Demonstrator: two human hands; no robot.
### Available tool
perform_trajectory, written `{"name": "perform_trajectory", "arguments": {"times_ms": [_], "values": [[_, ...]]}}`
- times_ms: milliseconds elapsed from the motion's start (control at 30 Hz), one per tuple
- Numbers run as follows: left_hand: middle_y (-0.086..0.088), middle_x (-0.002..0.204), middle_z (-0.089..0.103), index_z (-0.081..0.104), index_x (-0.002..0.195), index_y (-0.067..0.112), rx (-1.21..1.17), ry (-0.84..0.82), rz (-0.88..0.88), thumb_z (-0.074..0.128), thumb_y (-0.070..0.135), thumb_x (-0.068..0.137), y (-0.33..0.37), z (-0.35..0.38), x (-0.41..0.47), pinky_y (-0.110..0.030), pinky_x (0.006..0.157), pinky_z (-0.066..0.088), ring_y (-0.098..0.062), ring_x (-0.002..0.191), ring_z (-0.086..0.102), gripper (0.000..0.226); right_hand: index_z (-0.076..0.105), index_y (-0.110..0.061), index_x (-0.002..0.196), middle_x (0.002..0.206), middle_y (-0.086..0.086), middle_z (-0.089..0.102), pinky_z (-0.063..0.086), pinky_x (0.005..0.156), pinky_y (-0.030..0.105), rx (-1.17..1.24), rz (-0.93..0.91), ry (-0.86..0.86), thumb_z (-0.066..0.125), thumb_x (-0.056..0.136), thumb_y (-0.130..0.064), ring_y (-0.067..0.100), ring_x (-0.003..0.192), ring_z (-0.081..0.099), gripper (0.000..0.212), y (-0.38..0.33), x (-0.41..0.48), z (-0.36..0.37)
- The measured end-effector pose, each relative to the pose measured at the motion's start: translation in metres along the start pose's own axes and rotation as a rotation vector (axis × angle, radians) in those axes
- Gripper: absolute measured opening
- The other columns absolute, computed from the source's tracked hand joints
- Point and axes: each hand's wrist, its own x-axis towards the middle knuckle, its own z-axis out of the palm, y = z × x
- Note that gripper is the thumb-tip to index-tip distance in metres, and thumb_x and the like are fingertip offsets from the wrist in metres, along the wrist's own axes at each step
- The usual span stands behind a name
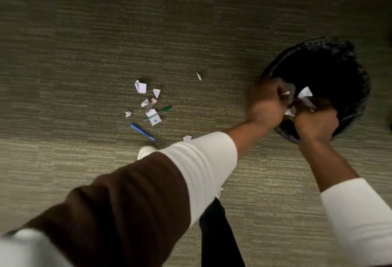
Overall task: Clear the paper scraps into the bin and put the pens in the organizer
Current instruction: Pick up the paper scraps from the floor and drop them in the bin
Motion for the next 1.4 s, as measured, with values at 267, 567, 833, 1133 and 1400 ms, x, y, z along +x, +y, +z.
{"name": "perform_trajectory", "arguments": {"times_ms": [267, 567, 833, 1133, 1400], "values": [[-0.016, 0.129, 0.071, 0.070, 0.125, 0.003, 0.071, -0.108, 0.173, 0.074, 0.005, 0.089, -0.003, -0.002, -0.009, -0.036, 0.102, 0.048, -0.033, 0.123, 0.063, 0.036, 0.078, -0.013, 0.115, 0.113, 0.016, 0.079, 0.055, 0.088, 0.040, 0.097, -0.002, 0.064, 0.063, 0.088, -0.024, 0.036, 0.110, 0.072, 0.033, 0.006, 0.006, -0.004], [-0.002, 0.104, 0.082, 0.075, 0.105, 0.021, 0.209, -0.080, -0.185, 0.063, 0.019, 0.097, -0.124, -0.108, -0.012, -0.039, 0.085, 0.063, -0.025, 0.094, 0.077, 0.015, 0.076, -0.012, 0.100, 0.100, 0.008, 0.078, 0.060, 0.086, 0.048, 0.101, -0.486, -0.194, 0.060, 0.087, -0.019, 0.028, 0.093, 0.074, 0.022, -0.059, -0.053, 0.070], [-0.007, 0.110, 0.078, 0.074, 0.105, 0.017, 0.454, -0.024, -0.320, 0.060, 0.019, 0.095, -0.244, -0.210, -0.023, -0.037, 0.085, 0.059, -0.032, 0.105, 0.073, 0.018, 0.071, -0.011, 0.102, 0.103, 0.009, 0.072, 0.057, 0.080, 0.038, -0.105, -0.843, -0.434, 0.071, 0.088, -0.011, 0.029, 0.092, 0.071, 0.014, -0.104, -0.107, 0.175], [-0.016, 0.141, 0.053, 0.051, 0.137, 0.008, 0.753, -0.113, -0.496, 0.070, 0.019, 0.091, -0.375, -0.277, -0.008, -0.051, 0.111, 0.049, -0.037, 0.139, 0.046, 0.051, 0.048, -0.020, 0.146, 0.145, 0.012, 0.051, 0.055, 0.100, 0.050, -0.609, -1.163, -0.649, 0.068, 0.091, -0.011, 0.036, 0.134, 0.051, 0.059, -0.136, -0.115, 0.318], [-0.025, 0.157, 0.031, 0.038, 0.154, 0.007, 0.695, -0.054, -0.416, 0.068, -0.002, 0.093, -0.444, -0.263, 0.004, -0.051, 0.112, 0.049, -0.045, 0.142, 0.039, 0.069, 0.039, -0.030, 0.155, 0.160, 0.014, 0.033, 0.058, 0.072, 0.049, -0.674, -1.467, -0.682, 0.074, 0.082, 0.008, 0.041, 0.131, 0.046, 0.089, -0.163, -0.108, 0.417]]}}
